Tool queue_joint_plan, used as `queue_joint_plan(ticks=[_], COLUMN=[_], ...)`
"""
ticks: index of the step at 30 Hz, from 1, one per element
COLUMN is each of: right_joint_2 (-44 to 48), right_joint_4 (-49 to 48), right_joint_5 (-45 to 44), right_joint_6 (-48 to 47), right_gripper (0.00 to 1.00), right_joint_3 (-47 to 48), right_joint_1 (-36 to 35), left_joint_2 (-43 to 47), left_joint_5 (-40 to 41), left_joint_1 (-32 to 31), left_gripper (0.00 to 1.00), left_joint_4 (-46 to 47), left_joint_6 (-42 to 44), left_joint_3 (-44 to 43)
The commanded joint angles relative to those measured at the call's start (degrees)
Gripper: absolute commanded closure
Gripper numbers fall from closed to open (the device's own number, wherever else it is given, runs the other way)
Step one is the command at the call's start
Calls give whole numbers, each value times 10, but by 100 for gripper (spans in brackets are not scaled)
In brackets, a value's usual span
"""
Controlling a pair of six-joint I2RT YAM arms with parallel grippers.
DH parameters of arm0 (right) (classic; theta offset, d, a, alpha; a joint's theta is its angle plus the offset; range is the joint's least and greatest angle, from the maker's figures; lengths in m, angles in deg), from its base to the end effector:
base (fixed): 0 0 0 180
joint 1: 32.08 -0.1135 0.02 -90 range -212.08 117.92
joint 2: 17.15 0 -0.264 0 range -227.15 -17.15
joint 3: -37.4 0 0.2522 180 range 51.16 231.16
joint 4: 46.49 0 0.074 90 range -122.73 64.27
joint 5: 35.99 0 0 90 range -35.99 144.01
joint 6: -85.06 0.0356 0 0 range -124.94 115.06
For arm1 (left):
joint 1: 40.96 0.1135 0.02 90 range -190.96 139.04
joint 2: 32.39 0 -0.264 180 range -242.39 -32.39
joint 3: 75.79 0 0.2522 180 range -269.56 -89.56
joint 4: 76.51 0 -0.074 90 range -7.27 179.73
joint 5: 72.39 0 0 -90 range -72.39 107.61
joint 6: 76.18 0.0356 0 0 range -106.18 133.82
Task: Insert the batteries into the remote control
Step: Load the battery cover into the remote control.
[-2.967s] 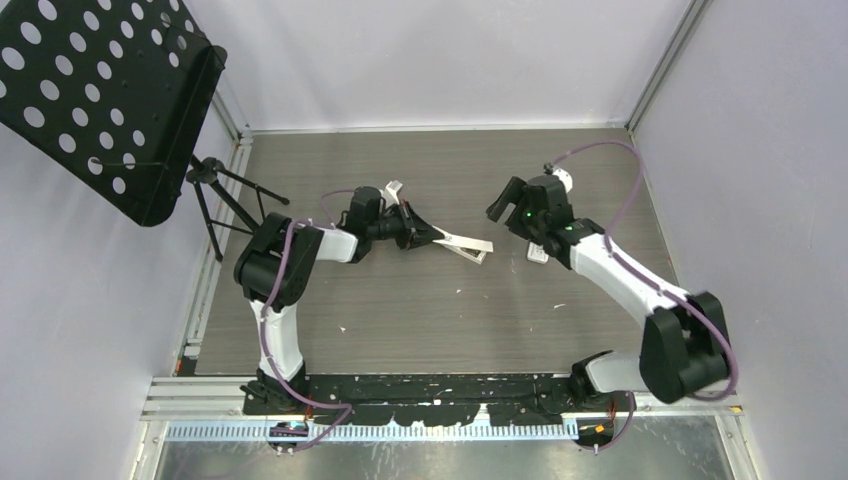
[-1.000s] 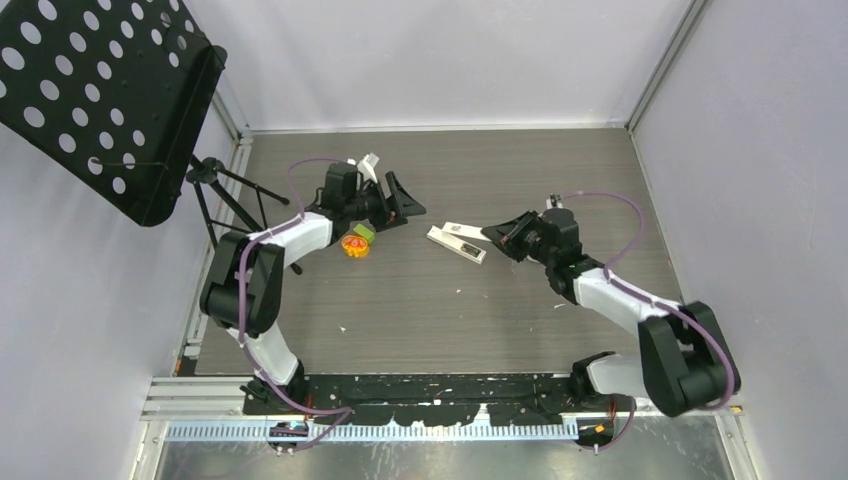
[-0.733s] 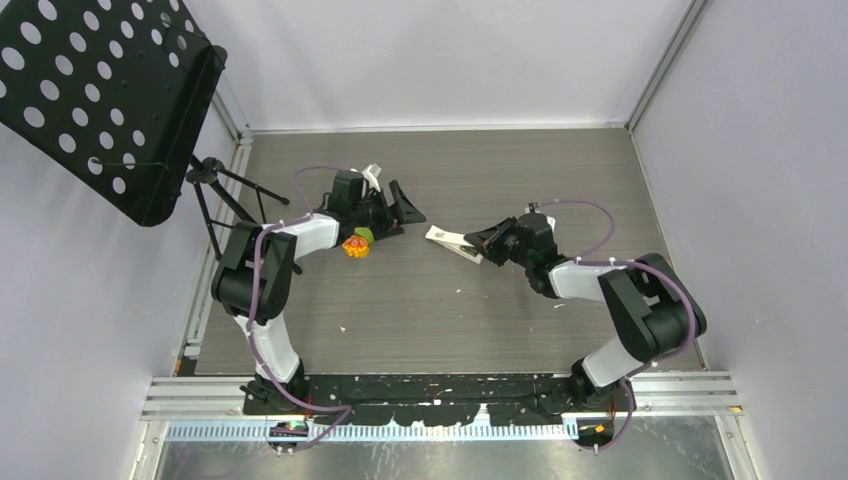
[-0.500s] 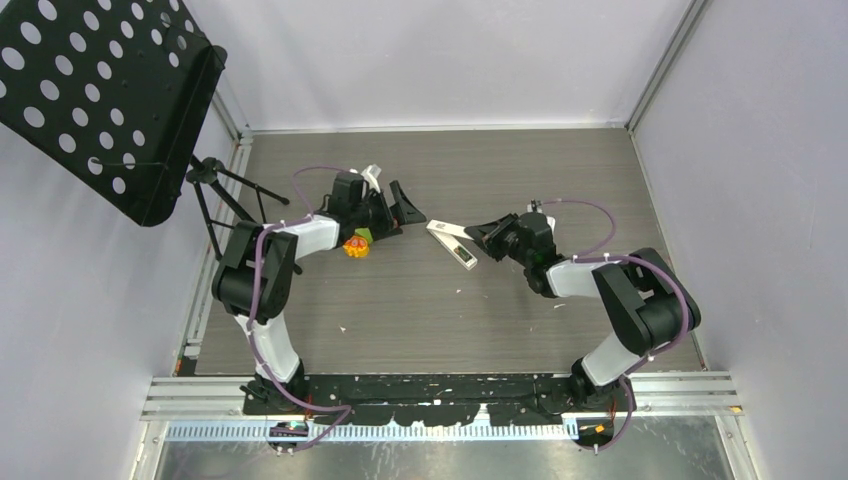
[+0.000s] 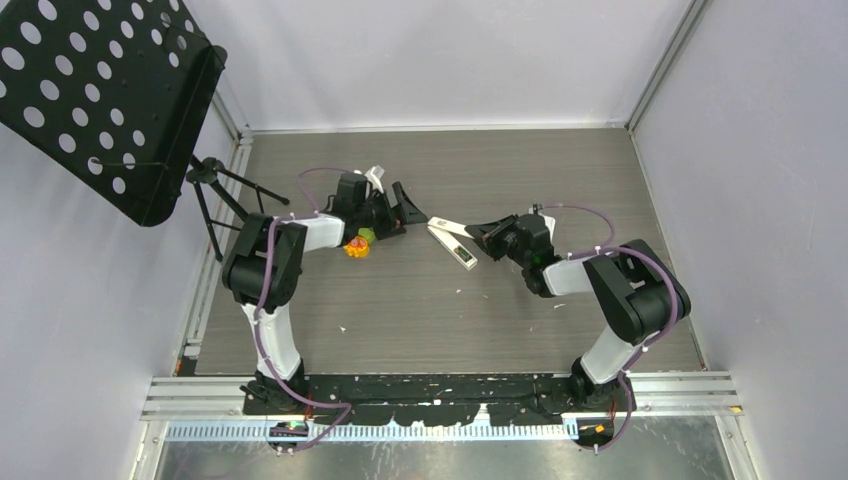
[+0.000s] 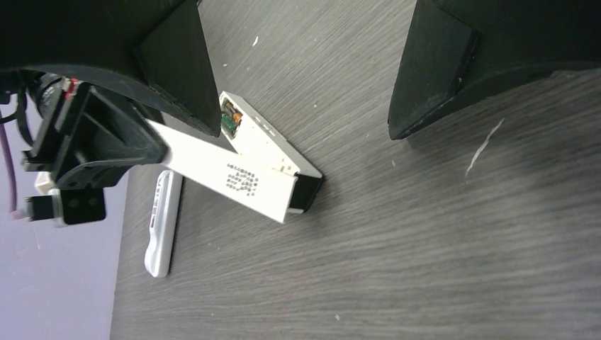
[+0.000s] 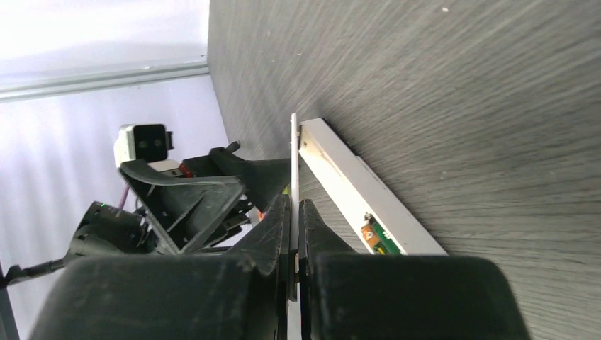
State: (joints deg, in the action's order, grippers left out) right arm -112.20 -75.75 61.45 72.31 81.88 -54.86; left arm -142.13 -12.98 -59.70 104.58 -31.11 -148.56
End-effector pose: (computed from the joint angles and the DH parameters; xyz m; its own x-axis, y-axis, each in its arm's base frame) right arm 0.2797 0.1224 0.1420 -0.5569 0.8151 -0.1597 0.2175 0.3287 0.9190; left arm 0.3687 -0.1442 0.1490 -0.8640 -0.3489 -0.3630 0.0803 0.6163 -0.7834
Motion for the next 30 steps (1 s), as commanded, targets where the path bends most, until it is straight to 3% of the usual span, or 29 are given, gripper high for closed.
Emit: queue_joint_plan(ticks=[1, 12, 19, 24, 30], right_joint_2=[-13, 28, 40, 43, 33], right_joint_4=[10, 149, 172, 152, 26], right_joint_5=[-37, -81, -98, -95, -83], right_joint_6=[31, 44, 43, 40, 21], right_gripper=[100, 100, 100, 100, 100], right_joint_3=[10, 6, 2, -1, 2], right_joint_1=[-9, -34, -39, -44, -44], left_joint_2=[-10, -58, -70, -69, -70], left_joint_5=[-6, -38, -63, -80, -81], left_joint_1=[-2, -2, -6, -8, -9], left_gripper=[11, 12, 15, 16, 17], left_joint_4=[39, 46, 56, 75, 84], left_joint_6=[8, 12, 8, -2, -6], left_joint_3=[-35, -72, -72, -68, -72])
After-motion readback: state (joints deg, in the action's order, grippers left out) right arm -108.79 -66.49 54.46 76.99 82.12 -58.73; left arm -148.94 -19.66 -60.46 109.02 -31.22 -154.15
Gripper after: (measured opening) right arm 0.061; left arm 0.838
